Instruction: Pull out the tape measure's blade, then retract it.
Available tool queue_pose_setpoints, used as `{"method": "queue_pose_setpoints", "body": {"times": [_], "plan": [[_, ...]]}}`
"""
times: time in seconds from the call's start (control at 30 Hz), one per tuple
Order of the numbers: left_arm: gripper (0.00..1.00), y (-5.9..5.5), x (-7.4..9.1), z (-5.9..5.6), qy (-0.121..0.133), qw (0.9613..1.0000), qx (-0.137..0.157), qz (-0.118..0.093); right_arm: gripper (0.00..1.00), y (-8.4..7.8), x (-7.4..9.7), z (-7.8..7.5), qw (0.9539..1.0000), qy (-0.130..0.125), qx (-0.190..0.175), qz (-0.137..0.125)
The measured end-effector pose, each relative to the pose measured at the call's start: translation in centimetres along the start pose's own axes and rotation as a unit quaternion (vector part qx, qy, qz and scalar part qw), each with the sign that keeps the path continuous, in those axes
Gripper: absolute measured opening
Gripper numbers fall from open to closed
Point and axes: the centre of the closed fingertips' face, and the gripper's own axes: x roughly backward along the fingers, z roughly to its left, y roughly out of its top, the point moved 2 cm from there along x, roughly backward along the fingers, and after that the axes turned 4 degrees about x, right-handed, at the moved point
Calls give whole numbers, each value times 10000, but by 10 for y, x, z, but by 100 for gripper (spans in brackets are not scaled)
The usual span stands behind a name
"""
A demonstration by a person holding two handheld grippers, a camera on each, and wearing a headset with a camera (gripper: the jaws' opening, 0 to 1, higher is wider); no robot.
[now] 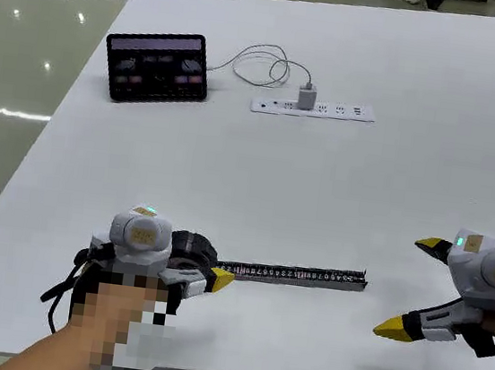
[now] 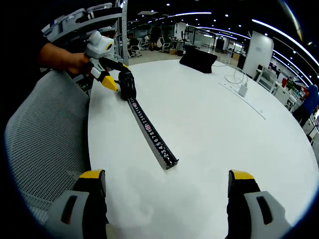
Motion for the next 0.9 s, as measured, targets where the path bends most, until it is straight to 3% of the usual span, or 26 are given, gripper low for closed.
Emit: {"method": "queue_pose_setpoints", "body": {"times": [0.1, 0.27, 0.37, 0.6, 0.73, 0.8, 0.9], "plan": [[100, 0, -3, 3, 177, 9997, 150, -27, 98, 2, -3, -3, 10000, 37, 19, 16], [100, -4, -9, -1, 221, 9991, 352, -29, 97, 4, -7, -4, 9997, 147, 156, 116], [100, 0, -9, 2, 514, 9979, 328, -215, 97, 5, -11, -5, 9994, 202, 246, 164], [100, 6, -13, -3, 569, 9966, 437, -416, 95, 11, -22, -6, 9968, 464, 528, 374], [100, 4, -14, -4, 576, 9963, 440, -468, 91, 14, -28, -8, 9899, 729, 1067, 581], [100, 5, -13, 0, 688, 9950, 351, -633, 89, 14, -33, -11, 9868, 806, 1229, 673], [100, 6, -14, 0, 639, 9950, 373, -675, 84, 15, -38, -12, 9831, 924, 1362, 802]]}}
